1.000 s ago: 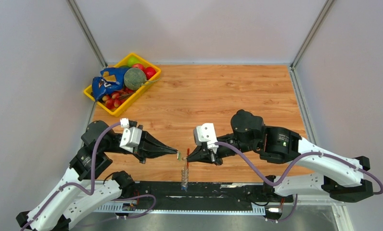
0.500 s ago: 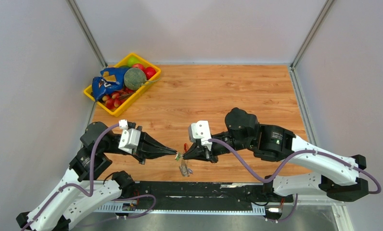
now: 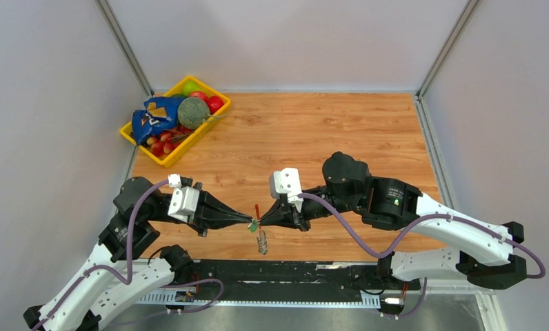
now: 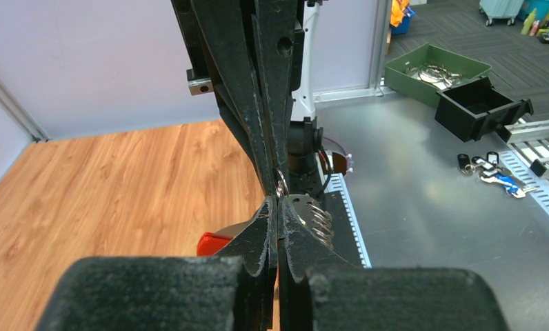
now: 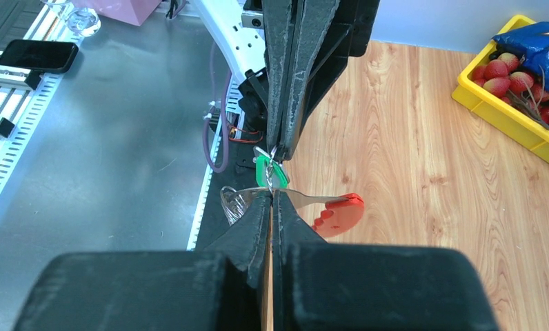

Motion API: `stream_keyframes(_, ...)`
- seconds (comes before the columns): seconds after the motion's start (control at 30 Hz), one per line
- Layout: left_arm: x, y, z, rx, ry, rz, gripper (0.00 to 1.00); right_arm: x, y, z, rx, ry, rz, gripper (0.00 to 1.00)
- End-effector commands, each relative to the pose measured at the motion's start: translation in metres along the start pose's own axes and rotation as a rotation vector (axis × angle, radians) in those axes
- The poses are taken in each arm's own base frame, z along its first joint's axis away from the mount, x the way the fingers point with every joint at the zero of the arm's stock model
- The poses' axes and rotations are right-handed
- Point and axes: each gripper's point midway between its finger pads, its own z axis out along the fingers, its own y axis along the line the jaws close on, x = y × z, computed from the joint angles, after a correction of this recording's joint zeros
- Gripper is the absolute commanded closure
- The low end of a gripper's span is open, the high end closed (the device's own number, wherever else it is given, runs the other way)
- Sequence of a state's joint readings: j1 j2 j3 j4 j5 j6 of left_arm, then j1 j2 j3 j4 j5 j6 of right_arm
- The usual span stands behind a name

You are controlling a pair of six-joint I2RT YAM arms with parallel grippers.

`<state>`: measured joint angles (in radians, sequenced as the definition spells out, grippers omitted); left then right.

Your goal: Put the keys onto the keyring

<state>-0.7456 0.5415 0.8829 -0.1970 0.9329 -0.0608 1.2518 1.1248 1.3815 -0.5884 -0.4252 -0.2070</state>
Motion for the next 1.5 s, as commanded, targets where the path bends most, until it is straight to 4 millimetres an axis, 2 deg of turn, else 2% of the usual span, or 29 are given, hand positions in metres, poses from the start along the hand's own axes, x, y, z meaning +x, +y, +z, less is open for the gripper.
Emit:
stream_keyframes(0.0,-0.003,-0.004,0.000,0.029,-0.018,0.044,1.00,-0.046,-0.008,-0.014,0.053,-0.147,-0.028,1.00)
stream_keyframes(0.4,-0.003,-0.002,-0.001,0.012,-0.020,0.052,1.00,-0.052,-0.014,-0.024,0.106,-0.189,-0.019,1.00)
stream_keyframes(0.77,-0.005,0.002,-0.002,-0.021,-0.035,0.065,1.00,-0.048,-0.020,-0.026,0.152,-0.196,0.008,1.00)
stream_keyframes(1.0,-0.001,0.008,0.000,-0.042,-0.033,0.050,0.99,-0.051,-0.023,-0.030,0.186,-0.273,-0.009,1.00)
stream_keyframes(1.1,-0.002,0.011,0.000,-0.060,-0.035,0.049,0.95,-0.055,-0.023,-0.032,0.192,-0.321,-0.006,1.00)
stream_keyframes(1.2,-0.001,0.015,0.000,-0.084,-0.036,0.047,0.86,-0.059,-0.026,-0.034,0.215,-0.365,0.004,1.00)
stream_keyframes(1.43,0.000,0.014,0.000,-0.075,-0.039,0.048,0.73,-0.066,-0.036,-0.039,0.279,-0.466,0.038,1.00)
stream_keyframes(1.47,0.000,0.014,0.000,-0.075,-0.039,0.050,0.72,-0.073,-0.035,-0.041,0.277,-0.502,0.027,1.00)
